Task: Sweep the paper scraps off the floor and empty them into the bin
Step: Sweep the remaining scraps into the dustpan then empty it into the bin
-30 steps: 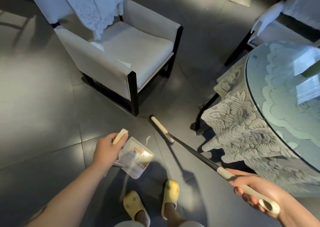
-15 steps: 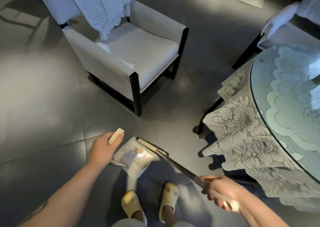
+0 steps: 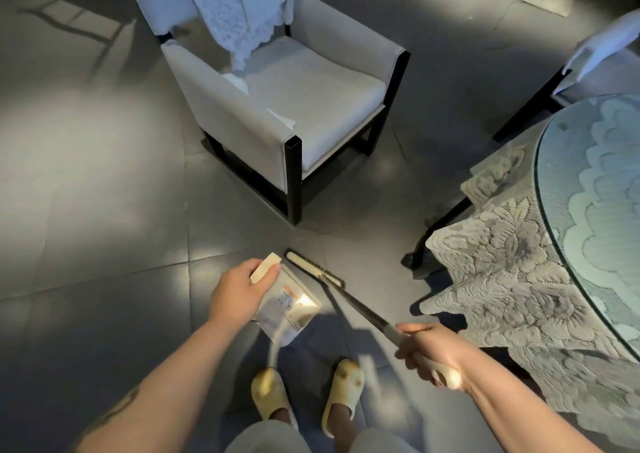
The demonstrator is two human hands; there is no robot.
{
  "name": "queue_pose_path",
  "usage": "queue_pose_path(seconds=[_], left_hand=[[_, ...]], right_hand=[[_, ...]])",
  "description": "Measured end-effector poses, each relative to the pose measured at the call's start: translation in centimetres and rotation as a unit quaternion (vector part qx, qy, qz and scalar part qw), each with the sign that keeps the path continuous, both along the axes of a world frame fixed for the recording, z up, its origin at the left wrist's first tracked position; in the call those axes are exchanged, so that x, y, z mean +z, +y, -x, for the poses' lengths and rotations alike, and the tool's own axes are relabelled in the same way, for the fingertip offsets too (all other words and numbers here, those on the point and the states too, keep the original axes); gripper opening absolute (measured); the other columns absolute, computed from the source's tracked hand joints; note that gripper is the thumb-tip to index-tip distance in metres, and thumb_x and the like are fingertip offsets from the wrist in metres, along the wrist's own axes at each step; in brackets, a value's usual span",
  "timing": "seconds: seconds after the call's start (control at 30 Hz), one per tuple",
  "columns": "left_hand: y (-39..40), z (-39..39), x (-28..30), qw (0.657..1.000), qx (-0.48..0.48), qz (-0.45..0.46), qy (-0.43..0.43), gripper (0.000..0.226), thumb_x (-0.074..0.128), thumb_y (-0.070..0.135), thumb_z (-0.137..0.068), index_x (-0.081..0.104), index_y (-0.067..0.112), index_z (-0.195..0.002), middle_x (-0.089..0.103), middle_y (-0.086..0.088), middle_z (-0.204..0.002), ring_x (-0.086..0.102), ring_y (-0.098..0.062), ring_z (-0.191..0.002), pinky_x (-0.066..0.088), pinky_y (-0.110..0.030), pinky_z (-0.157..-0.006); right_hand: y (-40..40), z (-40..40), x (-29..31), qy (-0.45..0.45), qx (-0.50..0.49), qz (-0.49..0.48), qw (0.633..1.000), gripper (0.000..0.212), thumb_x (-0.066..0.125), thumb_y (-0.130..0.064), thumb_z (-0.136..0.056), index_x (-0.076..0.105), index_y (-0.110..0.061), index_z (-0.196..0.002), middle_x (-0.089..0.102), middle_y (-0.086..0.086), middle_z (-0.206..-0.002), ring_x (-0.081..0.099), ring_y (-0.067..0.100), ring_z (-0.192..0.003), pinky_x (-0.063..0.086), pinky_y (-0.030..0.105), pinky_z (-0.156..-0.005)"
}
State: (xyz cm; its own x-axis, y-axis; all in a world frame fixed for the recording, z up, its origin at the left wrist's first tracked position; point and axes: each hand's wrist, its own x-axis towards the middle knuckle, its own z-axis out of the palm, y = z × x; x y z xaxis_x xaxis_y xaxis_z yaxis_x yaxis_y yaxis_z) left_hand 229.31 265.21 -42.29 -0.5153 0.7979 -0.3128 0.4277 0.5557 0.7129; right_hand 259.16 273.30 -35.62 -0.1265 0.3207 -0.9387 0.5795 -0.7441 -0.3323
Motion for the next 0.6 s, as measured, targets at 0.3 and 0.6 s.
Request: queue_pose_path(seconds=[0.3, 0.6], left_hand=[[-1.8, -1.4, 0.4, 0.987, 0.136, -0.059, -0.058, 0.030, 0.062, 0.049, -0.091, 0.066, 0.024, -0.076, 0.067, 0.001, -0.071, 0.060, -0.021, -0.063, 0.043, -0.031, -0.056], [-5.1, -1.5, 5.5, 0.947, 0.294, -0.120, -0.040, 0.029, 0.058, 0.046, -0.095, 0.067, 0.022, -0.082, 0.070, 0.000, -0.074, 0.065, -0.023, -0.062, 0.048, -0.035, -0.057]], right_hand=[[-0.5, -0.1, 3.6, 0.034, -0.006, -0.015, 0.999, 0.025, 0.051, 0.011, -0.084, 0.067, -0.006, -0.095, 0.045, 0.009, -0.052, 0.034, 0.012, -0.024, 0.024, 0.009, -0.028], [0.5, 5.2, 3.2, 0.046, 0.136, -0.128, 0.981, 0.048, 0.059, 0.007, -0.062, 0.056, 0.017, -0.109, 0.043, 0.008, -0.050, 0.039, 0.017, -0.036, 0.032, 0.018, -0.037]])
